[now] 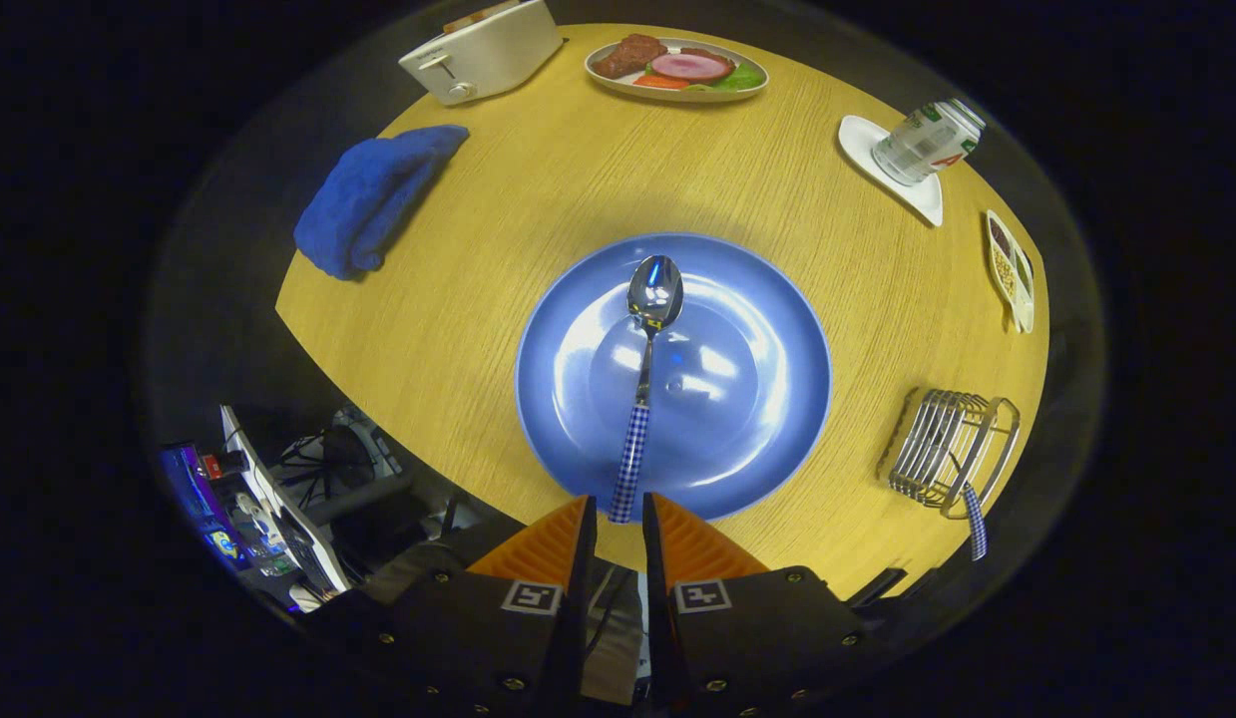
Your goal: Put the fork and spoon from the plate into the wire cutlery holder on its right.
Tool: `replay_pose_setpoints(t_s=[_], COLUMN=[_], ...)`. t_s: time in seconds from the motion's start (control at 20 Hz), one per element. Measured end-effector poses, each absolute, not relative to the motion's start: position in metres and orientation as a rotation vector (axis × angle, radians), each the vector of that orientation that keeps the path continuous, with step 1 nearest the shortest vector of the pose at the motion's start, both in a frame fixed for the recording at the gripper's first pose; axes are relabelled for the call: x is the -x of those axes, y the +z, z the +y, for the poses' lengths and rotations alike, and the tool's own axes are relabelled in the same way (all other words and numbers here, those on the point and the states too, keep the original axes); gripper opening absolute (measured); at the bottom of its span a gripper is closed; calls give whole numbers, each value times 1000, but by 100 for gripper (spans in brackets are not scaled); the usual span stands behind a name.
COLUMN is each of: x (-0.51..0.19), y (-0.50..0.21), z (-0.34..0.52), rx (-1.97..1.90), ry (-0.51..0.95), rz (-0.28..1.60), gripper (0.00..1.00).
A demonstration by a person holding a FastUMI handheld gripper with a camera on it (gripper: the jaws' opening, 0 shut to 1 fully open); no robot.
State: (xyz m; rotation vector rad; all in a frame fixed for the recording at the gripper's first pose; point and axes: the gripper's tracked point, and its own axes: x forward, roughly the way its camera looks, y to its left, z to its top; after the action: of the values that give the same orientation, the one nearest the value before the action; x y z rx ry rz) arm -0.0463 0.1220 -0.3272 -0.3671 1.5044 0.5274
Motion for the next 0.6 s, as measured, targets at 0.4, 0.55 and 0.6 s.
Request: replay_pose_setpoints(t_s=[0.4,0.55,0.6], x=[52,52,51], y=[-364,-374,-376], z=[122,121,121], rx=[302,306,301], ry=[465,464,466], rz=[1556,1552,1548], gripper=[27,27,27])
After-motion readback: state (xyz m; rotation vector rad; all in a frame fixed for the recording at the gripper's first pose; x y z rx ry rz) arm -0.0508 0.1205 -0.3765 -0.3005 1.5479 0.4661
